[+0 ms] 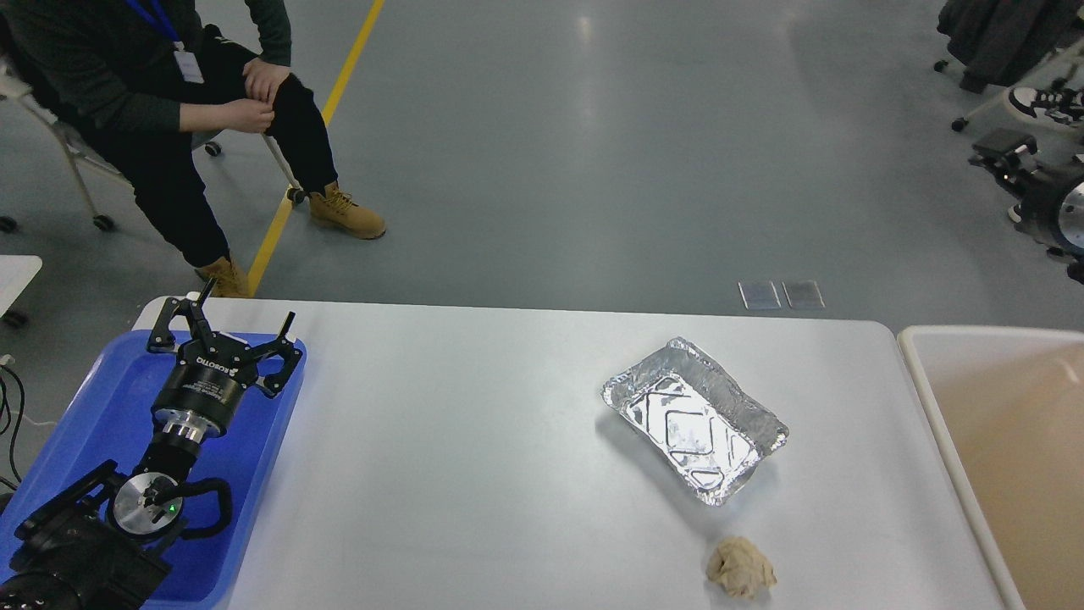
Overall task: Tidy desktop
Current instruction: 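Move the right gripper back over the table toward the foil tray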
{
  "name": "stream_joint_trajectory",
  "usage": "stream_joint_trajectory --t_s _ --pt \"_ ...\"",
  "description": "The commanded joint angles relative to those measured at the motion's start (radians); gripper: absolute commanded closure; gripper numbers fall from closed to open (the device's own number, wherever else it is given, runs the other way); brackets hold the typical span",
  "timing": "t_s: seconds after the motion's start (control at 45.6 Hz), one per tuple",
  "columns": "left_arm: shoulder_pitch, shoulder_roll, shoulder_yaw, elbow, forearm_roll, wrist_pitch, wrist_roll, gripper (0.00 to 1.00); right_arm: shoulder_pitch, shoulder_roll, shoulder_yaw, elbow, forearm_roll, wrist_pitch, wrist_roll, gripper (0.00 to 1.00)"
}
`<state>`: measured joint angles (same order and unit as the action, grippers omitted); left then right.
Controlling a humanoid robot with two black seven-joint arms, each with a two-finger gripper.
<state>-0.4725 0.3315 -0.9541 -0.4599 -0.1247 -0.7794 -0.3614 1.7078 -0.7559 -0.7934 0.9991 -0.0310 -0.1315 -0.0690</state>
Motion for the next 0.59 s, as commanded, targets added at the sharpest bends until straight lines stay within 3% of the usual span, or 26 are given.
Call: stream_joint_trajectory --t_s 0.0,0.219,0.571 --pt "0.002 0.000 0.000 0.000 0.000 0.000 -0.001 0.01 0.372 0.110 -0.343 0.259 0.034 0.024 0.009 0.00" --pt "0.002 0.000 0.000 0.000 0.000 0.002 -0.001 0.01 0.614 0.171 -0.402 0.420 0.022 0.318 0.012 0.00" --pt "0.002 0.000 0.000 0.000 0.000 0.002 -0.002 0.01 0.796 0.389 -0.366 0.484 -0.017 0.671 0.012 0.00"
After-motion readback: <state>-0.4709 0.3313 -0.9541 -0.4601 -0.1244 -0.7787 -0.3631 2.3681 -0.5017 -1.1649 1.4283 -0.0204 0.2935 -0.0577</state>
